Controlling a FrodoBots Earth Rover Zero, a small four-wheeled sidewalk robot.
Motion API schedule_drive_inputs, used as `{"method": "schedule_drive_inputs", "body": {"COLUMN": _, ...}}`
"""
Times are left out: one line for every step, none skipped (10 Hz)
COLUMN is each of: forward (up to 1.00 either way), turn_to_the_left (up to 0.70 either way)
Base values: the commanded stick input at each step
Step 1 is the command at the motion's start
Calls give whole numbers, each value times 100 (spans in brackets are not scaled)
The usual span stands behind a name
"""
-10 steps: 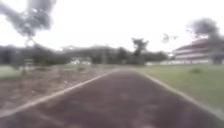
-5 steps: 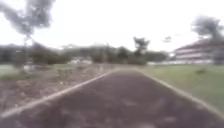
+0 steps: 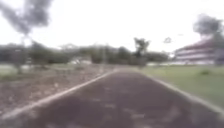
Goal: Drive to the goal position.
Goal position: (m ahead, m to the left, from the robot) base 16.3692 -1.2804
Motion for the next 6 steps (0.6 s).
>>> {"method": "schedule_drive_inputs", "body": {"forward": 70, "turn_to_the_left": 0}}
{"method": "schedule_drive_inputs", "body": {"forward": 70, "turn_to_the_left": 0}}
{"method": "schedule_drive_inputs", "body": {"forward": 70, "turn_to_the_left": 0}}
{"method": "schedule_drive_inputs", "body": {"forward": 70, "turn_to_the_left": -10}}
{"method": "schedule_drive_inputs", "body": {"forward": 70, "turn_to_the_left": -35}}
{"method": "schedule_drive_inputs", "body": {"forward": 70, "turn_to_the_left": -30}}
